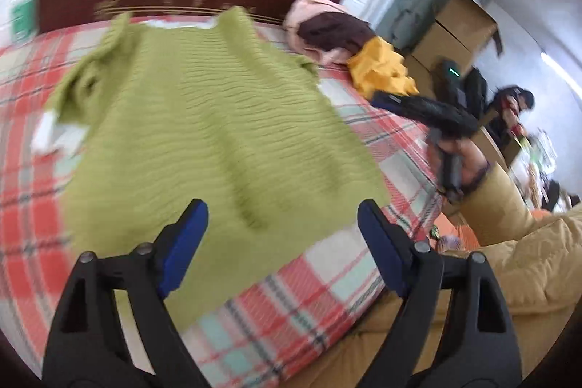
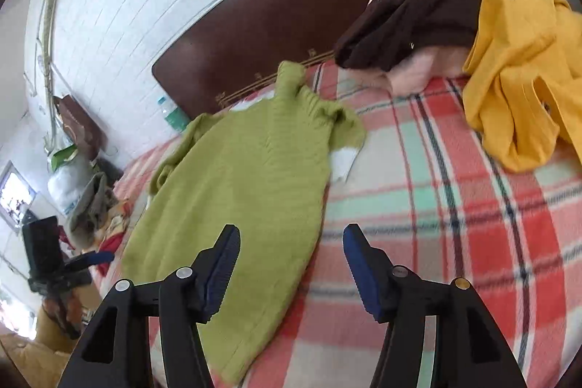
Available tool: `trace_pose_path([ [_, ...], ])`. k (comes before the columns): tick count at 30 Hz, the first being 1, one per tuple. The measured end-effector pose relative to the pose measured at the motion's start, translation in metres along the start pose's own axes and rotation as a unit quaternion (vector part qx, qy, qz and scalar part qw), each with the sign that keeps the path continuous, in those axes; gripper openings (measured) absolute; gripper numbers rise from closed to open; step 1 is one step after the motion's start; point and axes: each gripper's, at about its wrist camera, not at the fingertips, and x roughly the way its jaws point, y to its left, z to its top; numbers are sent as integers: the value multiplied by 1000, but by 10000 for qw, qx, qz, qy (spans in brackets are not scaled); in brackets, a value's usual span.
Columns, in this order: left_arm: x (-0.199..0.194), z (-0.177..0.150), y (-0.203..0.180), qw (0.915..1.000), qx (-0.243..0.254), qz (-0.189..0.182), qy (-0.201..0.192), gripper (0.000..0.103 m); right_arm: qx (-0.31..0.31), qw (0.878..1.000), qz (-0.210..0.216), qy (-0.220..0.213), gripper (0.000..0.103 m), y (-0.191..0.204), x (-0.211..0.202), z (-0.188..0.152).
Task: Fold clothes
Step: 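Grasp the sweater's white cuff with the right gripper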
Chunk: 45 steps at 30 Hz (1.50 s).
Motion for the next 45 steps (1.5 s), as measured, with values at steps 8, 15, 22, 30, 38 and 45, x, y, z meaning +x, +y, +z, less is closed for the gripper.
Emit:
trace_pose_path([
  [8,64,42,4,9991,-257,-222,239,85,-200,9960,-782,376,60,-31,86,60],
  [15,82,56,23,9973,-559,-306,359,85,-616,9942,-573,672,10,-23,113,68],
  [22,90,66,30,9966,-615,-433,335,85,-1563,9754,-1552,-70,4,4,71,96],
  [30,100,73,41,9950,-760,-570,312,85,-3344,9187,-2040,-514,9,84,65,80],
  [38,97,73,55,9936,-952,-562,214,85,-2711,9595,-710,302,45,81,77,27],
  [45,105,79,58,9925,-989,-673,265,85,549,9985,-39,-34,71,-31,38,26],
])
